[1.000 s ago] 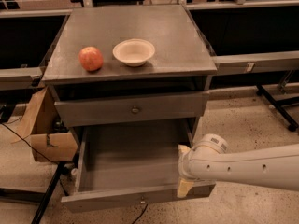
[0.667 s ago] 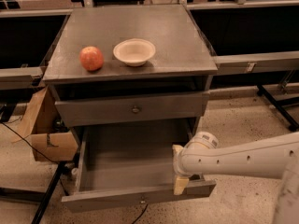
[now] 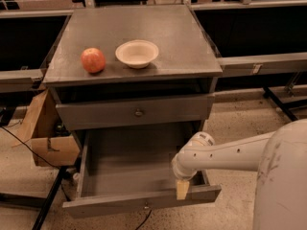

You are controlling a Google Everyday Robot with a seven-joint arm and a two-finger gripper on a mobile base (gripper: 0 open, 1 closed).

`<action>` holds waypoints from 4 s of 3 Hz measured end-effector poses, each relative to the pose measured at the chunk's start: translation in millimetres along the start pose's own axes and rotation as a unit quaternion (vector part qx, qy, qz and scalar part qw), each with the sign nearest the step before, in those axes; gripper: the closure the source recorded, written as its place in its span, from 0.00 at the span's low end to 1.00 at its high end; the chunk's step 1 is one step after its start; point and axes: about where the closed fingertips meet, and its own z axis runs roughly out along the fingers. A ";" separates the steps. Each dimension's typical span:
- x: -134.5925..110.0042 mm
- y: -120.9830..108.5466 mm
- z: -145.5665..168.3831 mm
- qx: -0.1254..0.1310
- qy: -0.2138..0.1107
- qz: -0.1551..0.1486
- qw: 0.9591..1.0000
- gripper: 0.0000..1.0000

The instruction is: Close middle drawer

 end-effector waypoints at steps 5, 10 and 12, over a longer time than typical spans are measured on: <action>-3.9 20.5 -14.4 0.000 0.000 0.000 1.000 1.00; -6.9 47.8 -20.2 0.000 0.000 0.000 1.000 1.00; -9.5 47.1 -23.6 0.005 0.003 -0.001 1.000 0.59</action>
Offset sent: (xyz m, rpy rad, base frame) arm 0.0124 -0.0026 -0.0035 0.0081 -0.0066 0.0306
